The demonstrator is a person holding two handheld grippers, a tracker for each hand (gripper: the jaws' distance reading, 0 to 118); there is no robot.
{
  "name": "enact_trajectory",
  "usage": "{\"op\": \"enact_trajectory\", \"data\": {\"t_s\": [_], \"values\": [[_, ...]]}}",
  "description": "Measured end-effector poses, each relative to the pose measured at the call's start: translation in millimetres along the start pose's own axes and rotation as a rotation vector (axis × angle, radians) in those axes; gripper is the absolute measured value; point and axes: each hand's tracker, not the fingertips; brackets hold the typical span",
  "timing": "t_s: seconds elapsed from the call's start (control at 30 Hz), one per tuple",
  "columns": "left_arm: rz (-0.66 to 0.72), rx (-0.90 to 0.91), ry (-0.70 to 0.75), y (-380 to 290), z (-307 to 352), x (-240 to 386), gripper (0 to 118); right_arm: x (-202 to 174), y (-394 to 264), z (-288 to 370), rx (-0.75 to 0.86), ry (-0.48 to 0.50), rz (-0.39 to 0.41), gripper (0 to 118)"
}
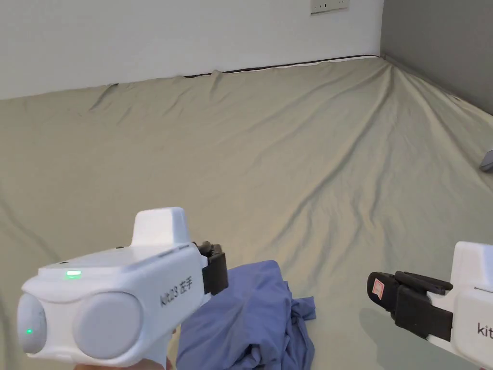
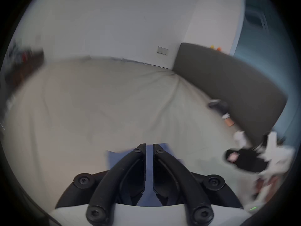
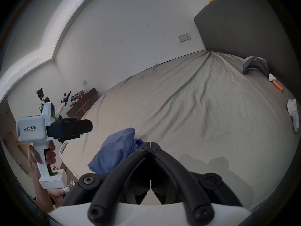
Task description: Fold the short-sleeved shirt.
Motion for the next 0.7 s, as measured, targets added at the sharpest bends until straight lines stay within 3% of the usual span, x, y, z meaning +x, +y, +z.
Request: {"op": "enact_trajectory", "data": {"t_s": [0.1, 0.27, 0.33, 0.43, 0.47, 0.57, 0.7], "values": [[-0.139, -0.018, 0.011, -11.1, -7.7, 19.5, 7, -5.5, -0.1, -5.8, -0.009, 0.004, 0.008, 0], [0.053, -0.171, -0.249, -48.1, -77.1, 38.0, 7, -20.7, -4.3, -9.4, -0.014, -0.004, 0.030, 0], [0.017, -0.239, -0.173, -72.2, -109.9, 54.4, 6, -26.6, -5.7, -10.9, -0.022, -0.033, 0.064, 0], [-0.095, -0.001, -0.121, -90.2, -102.4, 73.8, 5, -31.2, -6.1, -9.1, -0.028, -0.032, 0.067, 0], [-0.120, -0.083, -0.118, -85.8, -102.8, 75.9, 5, -30.2, -5.7, -9.2, -0.030, -0.024, 0.058, 0], [-0.075, -0.111, -0.150, -75.1, -101.4, 65.1, 5, -31.0, -4.1, -10.6, -0.019, -0.028, 0.058, 0], [0.110, -0.225, -0.177, -47.2, -77.9, 40.9, 5, -36.1, 0.4, -11.8, -0.008, -0.027, 0.078, 0]]}}
